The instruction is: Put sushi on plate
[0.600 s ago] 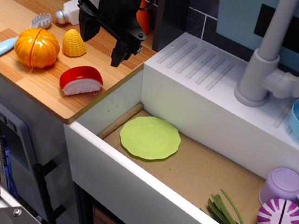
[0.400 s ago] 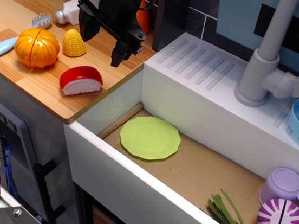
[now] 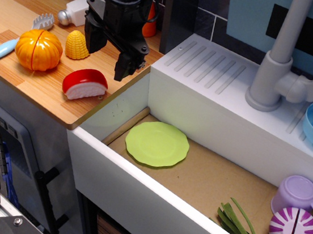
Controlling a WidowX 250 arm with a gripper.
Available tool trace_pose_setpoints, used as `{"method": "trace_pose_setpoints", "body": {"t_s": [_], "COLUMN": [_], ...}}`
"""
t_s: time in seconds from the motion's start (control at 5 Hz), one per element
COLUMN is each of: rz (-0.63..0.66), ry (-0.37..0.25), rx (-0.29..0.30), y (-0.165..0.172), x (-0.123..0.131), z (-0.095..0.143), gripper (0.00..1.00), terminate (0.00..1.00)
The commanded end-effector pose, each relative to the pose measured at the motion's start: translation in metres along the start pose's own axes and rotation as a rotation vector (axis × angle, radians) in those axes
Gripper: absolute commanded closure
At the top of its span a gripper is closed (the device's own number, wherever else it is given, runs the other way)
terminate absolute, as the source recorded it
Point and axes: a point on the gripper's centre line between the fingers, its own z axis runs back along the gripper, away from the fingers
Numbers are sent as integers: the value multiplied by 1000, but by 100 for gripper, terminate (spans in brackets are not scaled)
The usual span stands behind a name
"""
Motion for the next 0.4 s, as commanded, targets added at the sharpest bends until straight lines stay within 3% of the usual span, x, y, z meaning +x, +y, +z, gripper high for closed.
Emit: {"method": "trace_pose_setpoints", "body": {"t_s": [0.0, 0.2], "rz": [-212, -258], "ry": [-127, -134], "rx": [90, 65], "y": [8, 11], "x": [0, -7], "z": [9, 6], "gripper": [0, 0], "terminate": [0, 0]}}
